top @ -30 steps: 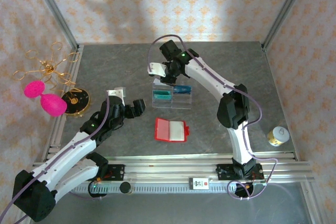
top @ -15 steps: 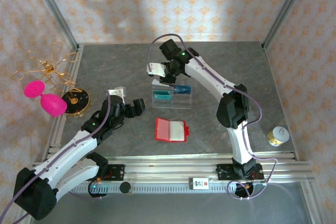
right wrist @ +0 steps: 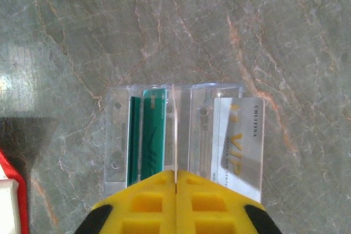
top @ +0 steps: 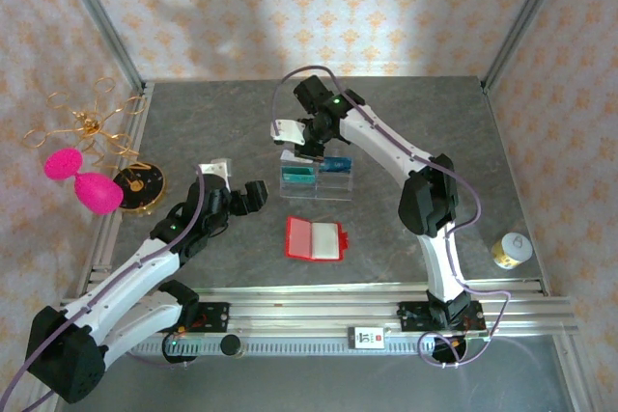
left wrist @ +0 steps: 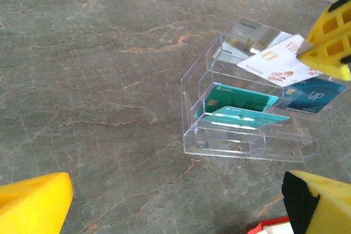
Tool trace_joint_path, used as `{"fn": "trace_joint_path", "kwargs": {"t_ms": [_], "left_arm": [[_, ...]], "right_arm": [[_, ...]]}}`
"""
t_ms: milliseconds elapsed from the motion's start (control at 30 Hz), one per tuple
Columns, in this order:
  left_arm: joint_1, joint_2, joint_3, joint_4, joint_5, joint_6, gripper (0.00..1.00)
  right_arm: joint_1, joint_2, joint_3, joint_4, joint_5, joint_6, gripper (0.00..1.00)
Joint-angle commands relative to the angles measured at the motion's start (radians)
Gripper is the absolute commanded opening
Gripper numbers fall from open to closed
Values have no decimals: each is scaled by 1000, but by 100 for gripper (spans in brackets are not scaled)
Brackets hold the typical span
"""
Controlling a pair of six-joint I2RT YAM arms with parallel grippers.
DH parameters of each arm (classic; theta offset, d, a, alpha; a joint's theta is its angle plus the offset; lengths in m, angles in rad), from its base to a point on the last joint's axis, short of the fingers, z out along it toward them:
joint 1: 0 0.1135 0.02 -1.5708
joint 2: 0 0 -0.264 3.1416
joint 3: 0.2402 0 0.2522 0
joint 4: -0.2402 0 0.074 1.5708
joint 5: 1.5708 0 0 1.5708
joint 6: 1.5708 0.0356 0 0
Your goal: Take the credit cards out of the card holder
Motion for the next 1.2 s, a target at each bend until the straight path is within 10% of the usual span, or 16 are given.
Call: {"fn": "trace_joint_path", "kwargs": {"t_ms": [0, 933, 1167], "left_arm": [[9, 3, -6, 29, 7, 2, 99], [20, 16, -14, 49, 43, -5, 99], [22, 27, -14, 50, 57, -10, 99]], "right_arm": [[5, 18, -14, 1, 27, 8, 0], [6, 57, -57, 70, 80, 41, 0], [9, 54, -25, 211, 110, 141, 26]]}}
